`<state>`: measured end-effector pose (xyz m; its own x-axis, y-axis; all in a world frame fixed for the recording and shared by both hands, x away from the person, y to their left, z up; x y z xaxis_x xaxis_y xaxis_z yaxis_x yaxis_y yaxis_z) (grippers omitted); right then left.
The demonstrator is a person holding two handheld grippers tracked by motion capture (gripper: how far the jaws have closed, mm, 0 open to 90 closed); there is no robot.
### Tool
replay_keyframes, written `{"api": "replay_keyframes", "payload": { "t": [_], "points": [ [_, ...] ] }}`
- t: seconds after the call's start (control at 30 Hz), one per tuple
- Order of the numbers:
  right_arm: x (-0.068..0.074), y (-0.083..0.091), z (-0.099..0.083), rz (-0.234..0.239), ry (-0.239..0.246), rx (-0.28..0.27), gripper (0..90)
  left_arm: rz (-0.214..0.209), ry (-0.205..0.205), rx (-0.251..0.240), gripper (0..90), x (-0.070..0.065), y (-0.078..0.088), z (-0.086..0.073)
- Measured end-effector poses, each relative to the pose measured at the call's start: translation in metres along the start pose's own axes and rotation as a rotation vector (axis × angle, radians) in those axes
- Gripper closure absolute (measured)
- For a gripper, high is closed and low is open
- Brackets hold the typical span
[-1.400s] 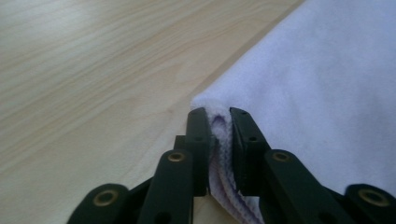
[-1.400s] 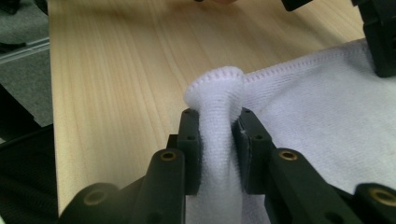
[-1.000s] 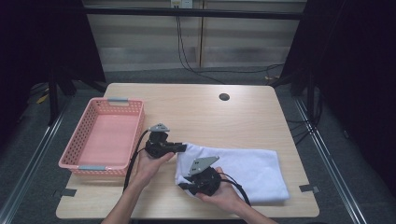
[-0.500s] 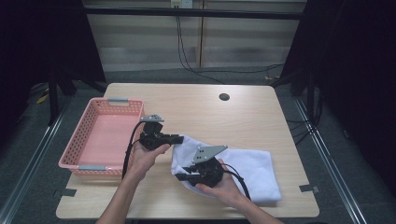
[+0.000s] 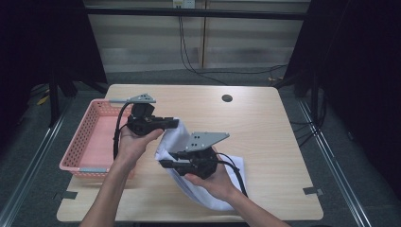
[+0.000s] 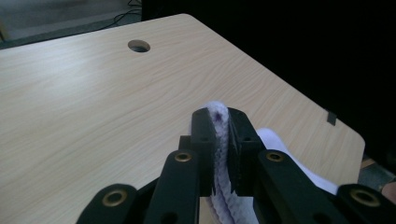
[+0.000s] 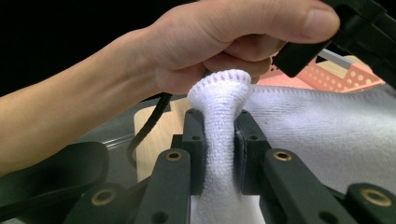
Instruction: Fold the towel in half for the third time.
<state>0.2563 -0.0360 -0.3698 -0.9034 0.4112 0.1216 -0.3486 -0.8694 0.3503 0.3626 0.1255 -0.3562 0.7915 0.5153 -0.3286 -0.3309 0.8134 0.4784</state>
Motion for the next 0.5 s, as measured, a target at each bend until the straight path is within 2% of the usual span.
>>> {"api": "replay_keyframes", "payload": {
  "t": [0.13,0.23,0.33,0.5],
  "points": [
    [-0.003,-0.001,-0.019,-0.003,-0.033,0.032,77.9,-0.011,0.005,0.015,82.6,0.004,-0.018,-0.019],
    [-0.005,0.006,-0.034,-0.018,-0.045,0.052,77.9,-0.035,0.017,0.02,82.5,0.002,-0.033,-0.025],
    [-0.007,0.023,-0.045,-0.028,-0.051,0.06,77.8,-0.054,0.002,0.042,82.5,-0.007,-0.044,-0.021],
    [-0.011,0.059,-0.065,-0.085,-0.087,0.054,77.6,-0.078,-0.044,0.09,82.4,-0.028,-0.071,-0.01]
  ]
}}
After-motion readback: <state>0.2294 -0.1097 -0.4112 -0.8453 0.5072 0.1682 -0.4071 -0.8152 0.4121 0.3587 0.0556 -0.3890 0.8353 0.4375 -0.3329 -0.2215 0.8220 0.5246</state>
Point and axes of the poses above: each handheld gripper's, and its own axes: y roughly backward along the jaws, z roughly out of its top, x roughly to its left, the point moved 2 cm from there along -y, roughly forward along the jaws, and after that the axes turned 3 degrees about -z, right-handed, at the moved point
